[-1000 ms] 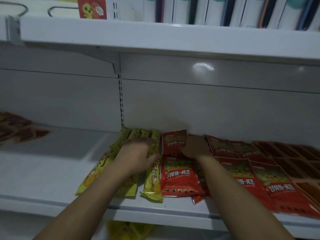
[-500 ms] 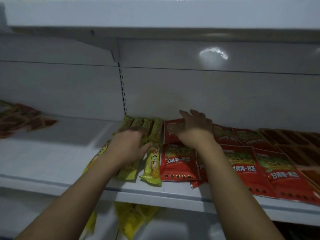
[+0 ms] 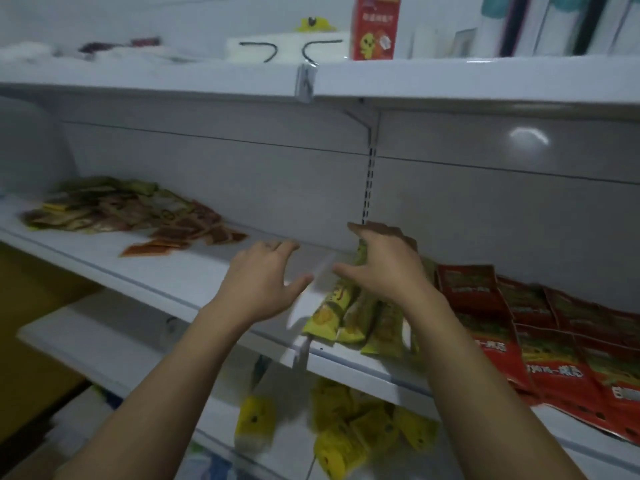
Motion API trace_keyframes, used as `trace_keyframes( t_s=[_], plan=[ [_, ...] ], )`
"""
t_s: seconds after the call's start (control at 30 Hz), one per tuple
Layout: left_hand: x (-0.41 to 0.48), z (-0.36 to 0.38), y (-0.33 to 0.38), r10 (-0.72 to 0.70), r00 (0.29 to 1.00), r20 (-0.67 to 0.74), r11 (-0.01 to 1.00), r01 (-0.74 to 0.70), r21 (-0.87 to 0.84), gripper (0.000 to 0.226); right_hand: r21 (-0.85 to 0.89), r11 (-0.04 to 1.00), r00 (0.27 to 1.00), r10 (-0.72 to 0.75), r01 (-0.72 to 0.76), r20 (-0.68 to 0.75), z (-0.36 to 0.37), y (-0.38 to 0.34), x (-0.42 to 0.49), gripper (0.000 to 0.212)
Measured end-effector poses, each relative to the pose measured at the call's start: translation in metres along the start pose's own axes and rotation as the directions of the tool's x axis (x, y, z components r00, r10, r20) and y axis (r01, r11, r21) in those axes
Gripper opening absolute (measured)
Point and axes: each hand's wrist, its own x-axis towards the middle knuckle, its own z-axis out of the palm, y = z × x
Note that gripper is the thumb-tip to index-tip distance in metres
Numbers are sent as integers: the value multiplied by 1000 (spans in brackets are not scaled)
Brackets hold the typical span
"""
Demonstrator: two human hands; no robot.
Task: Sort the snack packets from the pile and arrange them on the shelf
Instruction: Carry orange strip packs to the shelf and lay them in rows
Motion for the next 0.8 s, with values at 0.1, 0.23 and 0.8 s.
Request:
trace_keyframes(
  t_s=[0.1,0.23,0.8],
  plan=[
    [-21,-20,-50,-96,995,-15,995,97,26,66,-7,999,998,-53,53,41,16,-52,8,84],
    [-53,-39,-119,-201,979,-43,979,202,34,67,20,992,989,-127,126,75,43,-118,20,82],
    [-130,-73,-314,-438,899,9,890,432,148,63,156,924,915,-371,348,157,159,-328,68,69]
  ],
)
